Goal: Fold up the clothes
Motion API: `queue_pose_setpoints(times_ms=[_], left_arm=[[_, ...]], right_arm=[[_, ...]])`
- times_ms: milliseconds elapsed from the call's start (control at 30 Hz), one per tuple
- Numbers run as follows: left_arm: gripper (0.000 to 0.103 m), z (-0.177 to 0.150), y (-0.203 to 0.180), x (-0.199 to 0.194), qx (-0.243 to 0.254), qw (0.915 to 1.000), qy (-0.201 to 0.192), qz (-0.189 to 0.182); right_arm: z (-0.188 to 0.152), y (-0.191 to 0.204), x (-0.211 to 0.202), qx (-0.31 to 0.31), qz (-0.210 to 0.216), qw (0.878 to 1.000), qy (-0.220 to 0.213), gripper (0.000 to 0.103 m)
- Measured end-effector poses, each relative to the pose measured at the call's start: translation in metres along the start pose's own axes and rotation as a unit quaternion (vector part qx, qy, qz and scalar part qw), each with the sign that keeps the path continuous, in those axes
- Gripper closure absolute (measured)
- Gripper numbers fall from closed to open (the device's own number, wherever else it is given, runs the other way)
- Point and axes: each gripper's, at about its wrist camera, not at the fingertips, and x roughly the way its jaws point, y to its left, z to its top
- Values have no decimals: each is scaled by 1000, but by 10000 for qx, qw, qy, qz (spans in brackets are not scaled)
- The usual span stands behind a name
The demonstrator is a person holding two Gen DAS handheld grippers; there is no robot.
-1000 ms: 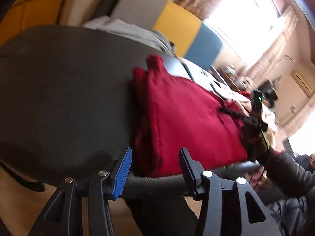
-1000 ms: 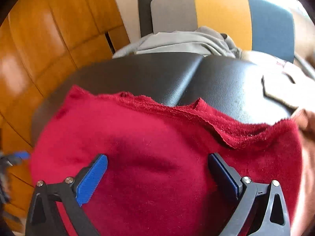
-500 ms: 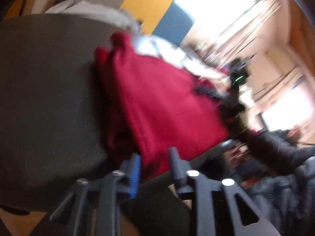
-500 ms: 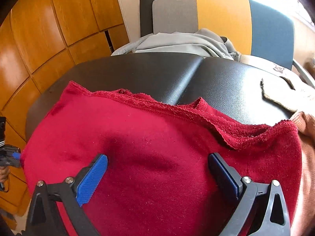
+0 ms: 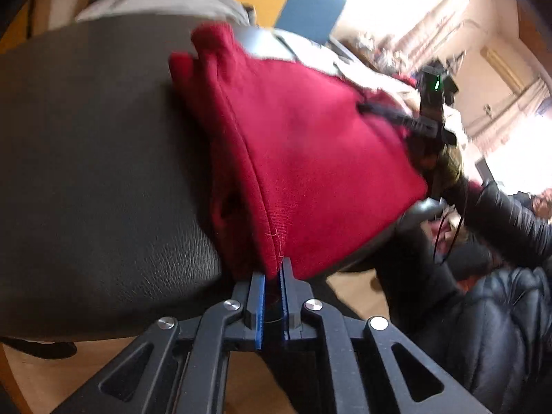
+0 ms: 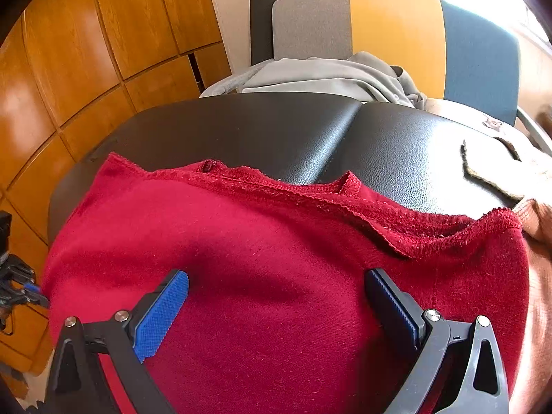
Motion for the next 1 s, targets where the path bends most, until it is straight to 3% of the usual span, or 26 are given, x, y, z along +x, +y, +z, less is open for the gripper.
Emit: queue_pose_setpoints(times_ms=[167,300,467,500,600,633,700,833,1000], left_arm=[[89,25,0,-49,-318,9945,-969,-243],[88,69,-1,-42,-539,9854,-1575,-366],[88,126,-9,20,-626,9859,-1524,-295],[88,132,-5,30,-654,9866,-1492,-115],[90,142,10,79,-986,9822,-1109,1156],[95,140,19,88,-1026,9793,-1174,1289],[96,136,31,96,-1054,9762,-1308,1374],[96,142,20,98,-903,9743,-1199,1679],[86,158,4,77,-863,9775,-1287,1430]], right_arm=[[-1,0,-1,30,10,10000,-18,0],[-2,0,-1,53,29,10000,-28,0],[-3,-4,-3,229,77,9997,-106,0],[-3,-6,-4,292,61,9995,-124,0],[-3,-17,-5,621,-56,9978,-231,0],[-4,-21,-6,741,-8,9969,-265,0],[-4,-30,-7,977,141,9946,-328,0],[-4,-29,-9,983,185,9943,-359,0],[-1,-25,-12,829,298,9960,-164,0]])
